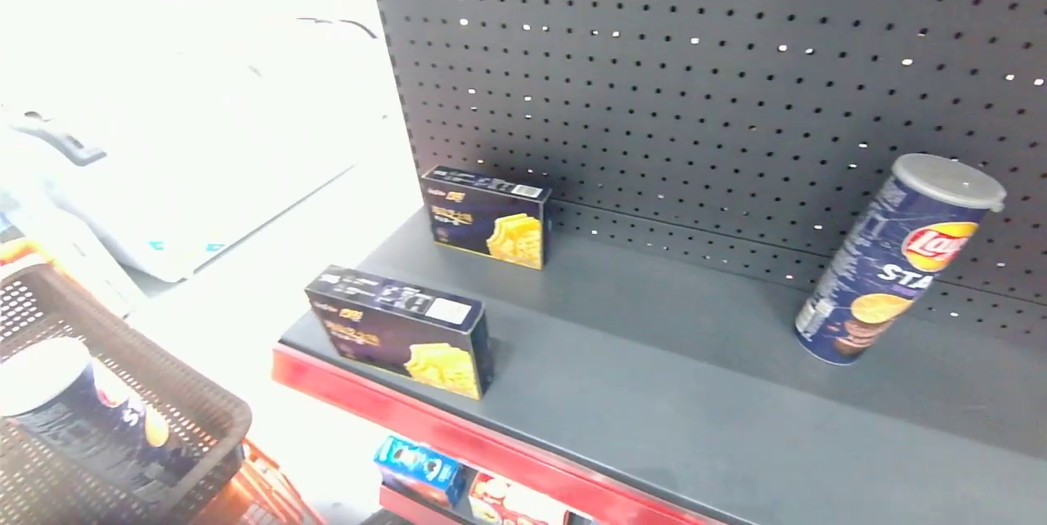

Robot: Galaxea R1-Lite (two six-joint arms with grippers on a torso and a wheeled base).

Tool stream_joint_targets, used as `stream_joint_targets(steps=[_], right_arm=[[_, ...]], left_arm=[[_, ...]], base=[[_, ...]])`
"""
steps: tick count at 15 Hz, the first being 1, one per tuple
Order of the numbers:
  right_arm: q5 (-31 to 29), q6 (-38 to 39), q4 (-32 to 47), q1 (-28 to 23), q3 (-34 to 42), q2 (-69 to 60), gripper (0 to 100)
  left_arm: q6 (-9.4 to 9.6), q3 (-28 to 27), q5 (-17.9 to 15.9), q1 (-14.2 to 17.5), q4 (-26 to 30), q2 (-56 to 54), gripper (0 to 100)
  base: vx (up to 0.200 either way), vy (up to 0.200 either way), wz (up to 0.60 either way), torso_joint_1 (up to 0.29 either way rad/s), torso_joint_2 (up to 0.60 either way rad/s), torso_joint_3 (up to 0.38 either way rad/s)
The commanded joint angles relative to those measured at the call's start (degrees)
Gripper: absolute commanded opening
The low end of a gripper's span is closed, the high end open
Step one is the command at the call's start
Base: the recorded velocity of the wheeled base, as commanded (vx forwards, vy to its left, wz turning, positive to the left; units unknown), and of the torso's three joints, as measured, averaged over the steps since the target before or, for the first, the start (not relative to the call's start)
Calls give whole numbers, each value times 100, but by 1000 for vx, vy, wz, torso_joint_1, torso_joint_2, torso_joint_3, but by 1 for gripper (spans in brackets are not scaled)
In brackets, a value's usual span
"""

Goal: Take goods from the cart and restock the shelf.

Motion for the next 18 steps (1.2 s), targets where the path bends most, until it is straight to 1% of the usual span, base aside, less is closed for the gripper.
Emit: stream_joint_targets(steps=[1,18], right_arm=[[0,1,-1,0,5,0,100],[0,1,-1,0,5,0,100]], left_arm=[[-4,0,1,1,-1,-3,100],[5,0,-7,-7,-10,-3,100]], base=[[0,0,0,0,0,0],[0,0,0,0,0,0]])
